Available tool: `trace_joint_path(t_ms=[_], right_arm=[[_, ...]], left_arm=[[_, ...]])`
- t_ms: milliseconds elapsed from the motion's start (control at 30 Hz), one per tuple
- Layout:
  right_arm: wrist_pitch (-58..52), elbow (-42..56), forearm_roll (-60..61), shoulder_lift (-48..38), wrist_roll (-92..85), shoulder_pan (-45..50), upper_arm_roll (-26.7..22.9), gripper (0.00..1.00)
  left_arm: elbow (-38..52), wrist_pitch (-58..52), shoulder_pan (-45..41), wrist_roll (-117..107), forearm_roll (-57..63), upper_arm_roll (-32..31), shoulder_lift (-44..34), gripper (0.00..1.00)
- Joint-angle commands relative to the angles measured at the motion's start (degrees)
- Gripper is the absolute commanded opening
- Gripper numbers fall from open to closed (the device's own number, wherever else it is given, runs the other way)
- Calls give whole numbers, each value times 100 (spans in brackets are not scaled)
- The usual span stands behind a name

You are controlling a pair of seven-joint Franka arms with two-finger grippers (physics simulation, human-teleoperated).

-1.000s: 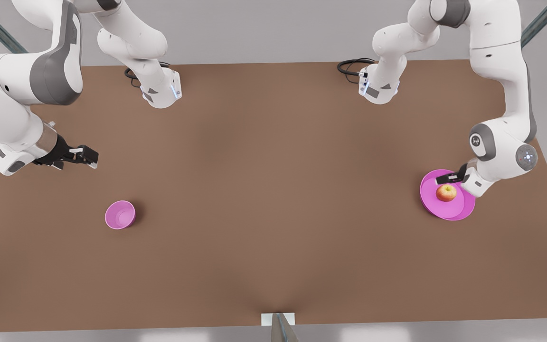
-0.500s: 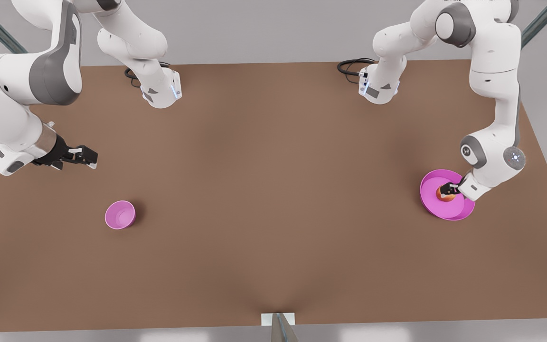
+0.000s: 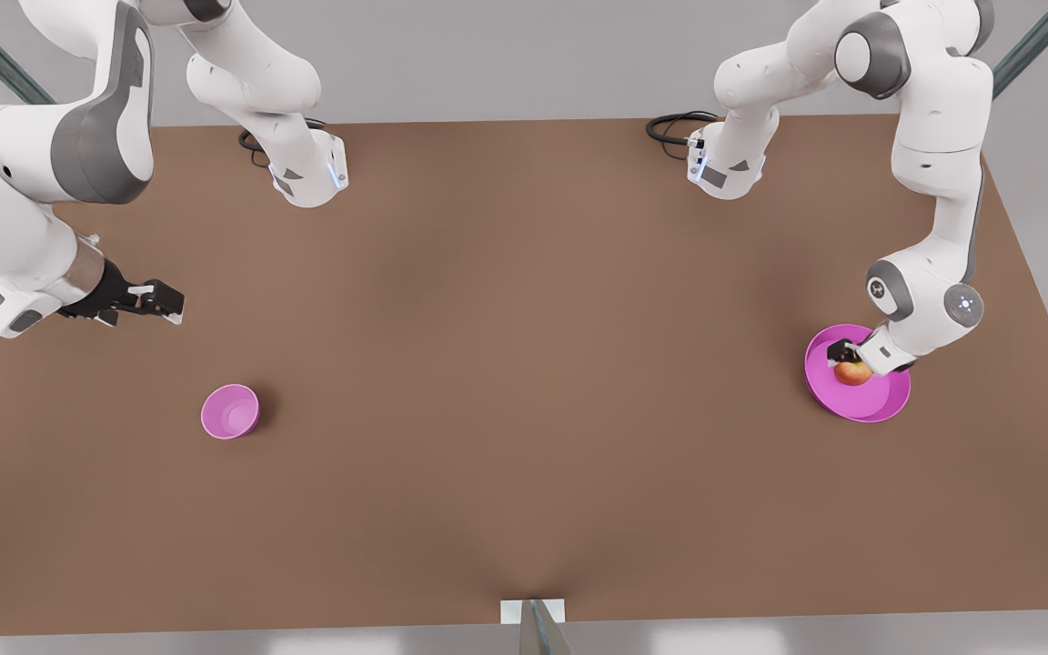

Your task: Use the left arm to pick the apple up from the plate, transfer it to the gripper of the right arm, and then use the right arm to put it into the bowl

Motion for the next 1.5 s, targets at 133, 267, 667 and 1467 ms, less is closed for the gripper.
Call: trace_joint_path(t_ms=[133, 267, 667, 1467], right_arm=[[-2, 3, 58, -6, -27, -17, 2, 100], [-2, 3, 58, -6, -27, -17, 2, 100], [-2, 3, 58, -6, -27, -17, 11, 100], [401, -33, 3978, 794, 61, 98, 661, 100]], left_arm=[[10, 98, -3, 557, 8, 0, 82, 95], [19, 142, -3, 548, -1, -9, 126, 90], [63, 274, -38, 565, -62, -9, 266, 84], [1899, -455, -1426, 4948, -6644, -3788, 345, 73]])
